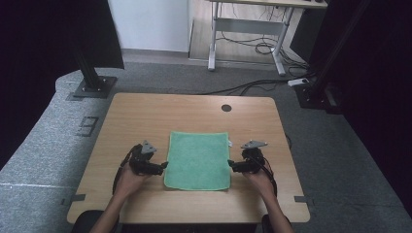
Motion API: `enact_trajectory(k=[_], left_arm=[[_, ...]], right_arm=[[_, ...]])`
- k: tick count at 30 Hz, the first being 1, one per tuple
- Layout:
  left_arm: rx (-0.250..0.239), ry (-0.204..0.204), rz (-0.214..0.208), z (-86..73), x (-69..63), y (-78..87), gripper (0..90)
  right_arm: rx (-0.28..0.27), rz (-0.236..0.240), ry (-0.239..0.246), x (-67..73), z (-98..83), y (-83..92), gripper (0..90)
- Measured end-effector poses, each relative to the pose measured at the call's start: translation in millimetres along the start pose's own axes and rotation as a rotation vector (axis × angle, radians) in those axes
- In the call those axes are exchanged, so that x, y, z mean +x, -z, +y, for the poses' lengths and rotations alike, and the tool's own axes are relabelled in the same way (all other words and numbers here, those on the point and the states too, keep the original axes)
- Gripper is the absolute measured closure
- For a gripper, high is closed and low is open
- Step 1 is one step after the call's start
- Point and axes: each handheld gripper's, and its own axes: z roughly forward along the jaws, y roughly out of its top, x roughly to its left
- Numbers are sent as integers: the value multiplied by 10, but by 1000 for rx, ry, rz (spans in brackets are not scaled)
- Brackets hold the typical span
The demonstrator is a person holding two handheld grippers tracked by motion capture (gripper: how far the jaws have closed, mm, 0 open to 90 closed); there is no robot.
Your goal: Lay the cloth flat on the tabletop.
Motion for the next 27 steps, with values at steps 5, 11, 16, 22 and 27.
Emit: enact_trajectory(k=[5,11,16,22,27], left_arm=[[16,7,4,-127,10,65,32],[44,9,23,-271,7,45,0],[64,6,44,-325,20,-7,0],[54,26,21,-352,32,-41,0],[56,57,-7,-364,55,-55,0]], right_arm=[[14,-7,-5,27,-118,77,51],[43,-34,-6,27,-295,78,0],[55,-43,-8,-2,-410,34,0],[48,-35,-5,4,-462,-9,0],[16,-28,-9,-10,-497,-18,0]])
